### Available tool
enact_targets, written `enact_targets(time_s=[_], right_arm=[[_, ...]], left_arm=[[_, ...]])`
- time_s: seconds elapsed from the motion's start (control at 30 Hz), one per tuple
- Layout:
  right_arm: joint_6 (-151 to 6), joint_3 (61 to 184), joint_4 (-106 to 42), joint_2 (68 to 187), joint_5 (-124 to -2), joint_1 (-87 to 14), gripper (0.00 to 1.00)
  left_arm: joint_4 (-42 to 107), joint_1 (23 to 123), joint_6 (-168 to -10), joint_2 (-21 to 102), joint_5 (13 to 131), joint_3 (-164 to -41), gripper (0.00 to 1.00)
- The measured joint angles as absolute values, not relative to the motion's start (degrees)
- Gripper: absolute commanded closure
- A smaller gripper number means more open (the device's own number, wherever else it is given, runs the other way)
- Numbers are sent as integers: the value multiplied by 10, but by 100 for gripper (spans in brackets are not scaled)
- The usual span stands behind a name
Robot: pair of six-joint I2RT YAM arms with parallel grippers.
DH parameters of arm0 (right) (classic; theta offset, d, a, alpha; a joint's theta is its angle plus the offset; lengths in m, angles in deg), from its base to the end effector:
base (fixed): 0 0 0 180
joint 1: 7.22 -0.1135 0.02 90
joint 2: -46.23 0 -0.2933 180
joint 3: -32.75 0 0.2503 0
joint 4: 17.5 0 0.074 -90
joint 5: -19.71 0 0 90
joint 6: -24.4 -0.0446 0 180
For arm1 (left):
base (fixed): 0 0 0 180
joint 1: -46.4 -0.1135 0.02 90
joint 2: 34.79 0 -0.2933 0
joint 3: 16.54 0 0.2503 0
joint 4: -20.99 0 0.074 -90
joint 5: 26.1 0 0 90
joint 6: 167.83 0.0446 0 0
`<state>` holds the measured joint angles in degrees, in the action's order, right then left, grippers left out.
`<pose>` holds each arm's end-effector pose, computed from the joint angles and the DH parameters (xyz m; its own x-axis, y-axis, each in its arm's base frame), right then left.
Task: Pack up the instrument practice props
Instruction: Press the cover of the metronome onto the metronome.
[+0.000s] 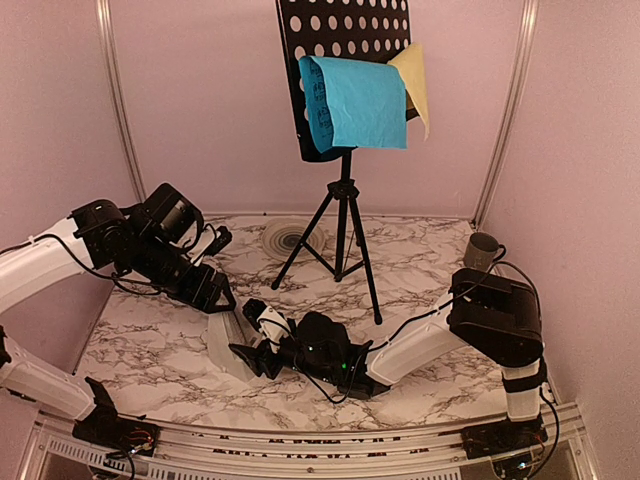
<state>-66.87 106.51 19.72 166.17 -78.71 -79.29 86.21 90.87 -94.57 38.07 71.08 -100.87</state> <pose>0.1467 0.4322 0.1687 -0.0678 -0.1383 -0.9881 -0.8954 0.4453 -0.0009 0.1736 -0.1783 0.3482 -0.7665 0.3520 -0.5372 0.5503 0.7912 -0.2668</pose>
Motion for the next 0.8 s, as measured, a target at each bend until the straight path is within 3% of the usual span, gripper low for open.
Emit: enact_targets(time_s=[0.23, 0.8], right_arm=[[-669, 1065, 197, 1662, -787, -793, 53], [-669, 1069, 190, 1662, -784, -792, 54]], left_arm=[[862, 909, -946, 394, 711, -1010, 30], [864, 906, -948, 399, 711, -1012, 61]])
